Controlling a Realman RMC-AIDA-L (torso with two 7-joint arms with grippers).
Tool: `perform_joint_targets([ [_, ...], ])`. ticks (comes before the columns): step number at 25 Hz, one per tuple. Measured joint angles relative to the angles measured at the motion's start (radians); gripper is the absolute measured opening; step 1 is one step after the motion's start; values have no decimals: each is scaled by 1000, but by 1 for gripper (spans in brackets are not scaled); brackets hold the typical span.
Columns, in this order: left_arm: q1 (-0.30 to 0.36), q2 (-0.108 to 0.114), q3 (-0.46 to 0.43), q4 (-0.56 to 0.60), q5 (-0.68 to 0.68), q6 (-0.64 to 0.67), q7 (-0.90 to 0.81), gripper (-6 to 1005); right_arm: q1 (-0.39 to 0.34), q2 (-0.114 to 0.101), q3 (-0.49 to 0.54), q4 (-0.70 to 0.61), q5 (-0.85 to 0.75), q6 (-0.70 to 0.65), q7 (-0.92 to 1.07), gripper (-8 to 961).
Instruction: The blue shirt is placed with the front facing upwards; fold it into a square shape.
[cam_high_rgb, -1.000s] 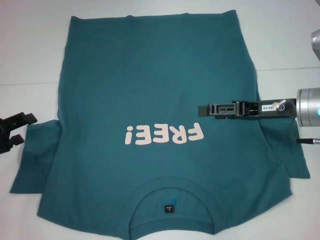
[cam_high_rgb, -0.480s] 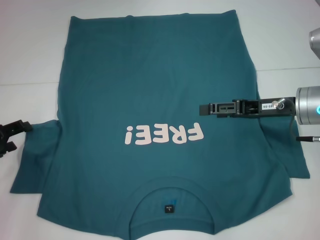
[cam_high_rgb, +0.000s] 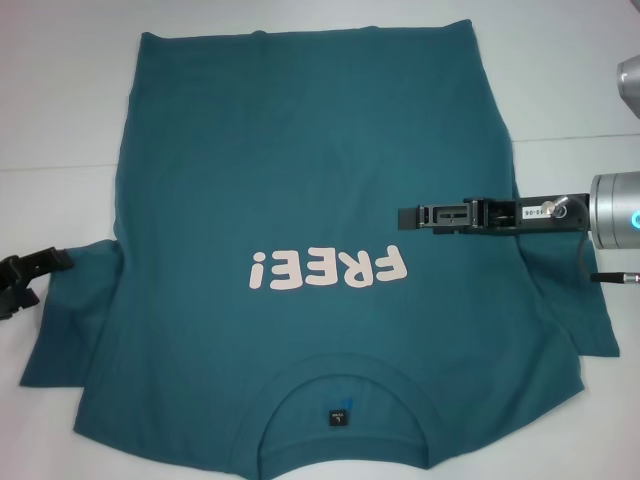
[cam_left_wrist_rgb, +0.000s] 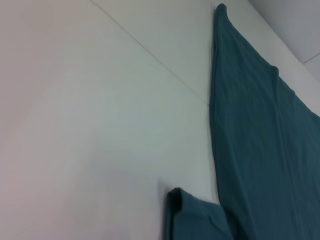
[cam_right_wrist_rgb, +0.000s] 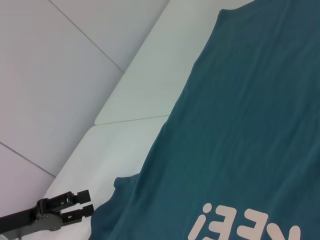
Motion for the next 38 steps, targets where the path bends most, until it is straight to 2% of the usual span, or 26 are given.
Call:
perform_joint_targets([
  [19, -11, -2, 24, -36, -3, 18, 18, 745, -9, 2, 5, 0, 0, 2, -3, 924],
  [28, -30, 13, 23, -43, 3, 40, -33, 735, -9, 1, 4, 0, 2, 3, -5, 923],
  [34, -55, 20, 27, -44, 54, 48, -54, 729, -9, 0, 6, 0, 4, 4, -10, 923],
  [38, -59, 22, 38, -44, 60, 48, -58, 575, -10, 0, 7, 0, 5, 4, -13, 923],
])
